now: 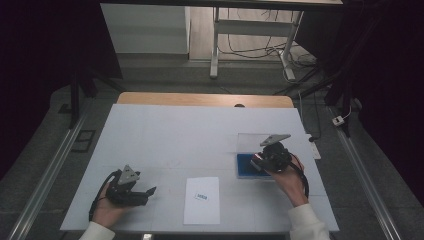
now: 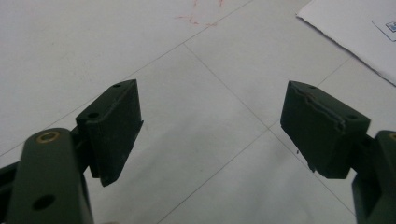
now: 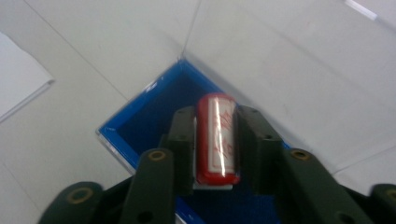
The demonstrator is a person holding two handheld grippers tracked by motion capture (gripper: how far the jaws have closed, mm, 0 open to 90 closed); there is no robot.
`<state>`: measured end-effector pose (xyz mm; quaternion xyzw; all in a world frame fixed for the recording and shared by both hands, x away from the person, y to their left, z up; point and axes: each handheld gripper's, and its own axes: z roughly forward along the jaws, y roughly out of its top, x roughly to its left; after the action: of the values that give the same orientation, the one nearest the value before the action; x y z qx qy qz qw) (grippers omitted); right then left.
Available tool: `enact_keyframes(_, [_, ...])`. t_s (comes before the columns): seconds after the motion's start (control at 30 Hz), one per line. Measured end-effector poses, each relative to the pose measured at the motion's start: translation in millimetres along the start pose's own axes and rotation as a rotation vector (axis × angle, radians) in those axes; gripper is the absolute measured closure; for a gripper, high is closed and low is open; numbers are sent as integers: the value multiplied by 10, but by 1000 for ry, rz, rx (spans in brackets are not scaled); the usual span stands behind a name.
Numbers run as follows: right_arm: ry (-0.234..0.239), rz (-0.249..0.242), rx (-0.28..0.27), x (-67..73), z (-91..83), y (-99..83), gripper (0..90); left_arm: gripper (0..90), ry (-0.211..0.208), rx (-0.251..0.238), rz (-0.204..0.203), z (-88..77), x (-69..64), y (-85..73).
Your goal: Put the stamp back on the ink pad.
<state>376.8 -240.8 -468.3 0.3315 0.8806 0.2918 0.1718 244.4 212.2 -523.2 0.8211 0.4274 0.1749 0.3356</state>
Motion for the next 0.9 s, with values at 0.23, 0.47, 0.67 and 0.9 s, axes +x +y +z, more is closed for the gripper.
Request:
enact_keyframes(0.23, [23, 31, -146, 24, -171, 18, 403, 195, 3, -7, -14, -11, 12, 4])
enact_keyframes(0.47, [42, 8, -207, 86, -229, -40, 368, 188, 0, -13, -19, -21, 18, 7])
enact_keyframes(0.67, [56, -33, -231, 207, -324, -156, 362, 180, -4, -13, -19, -20, 14, 7])
enact_keyframes(0.9, [70, -38, -252, 259, -445, -425, 362, 174, -18, -18, -24, -24, 7, 7])
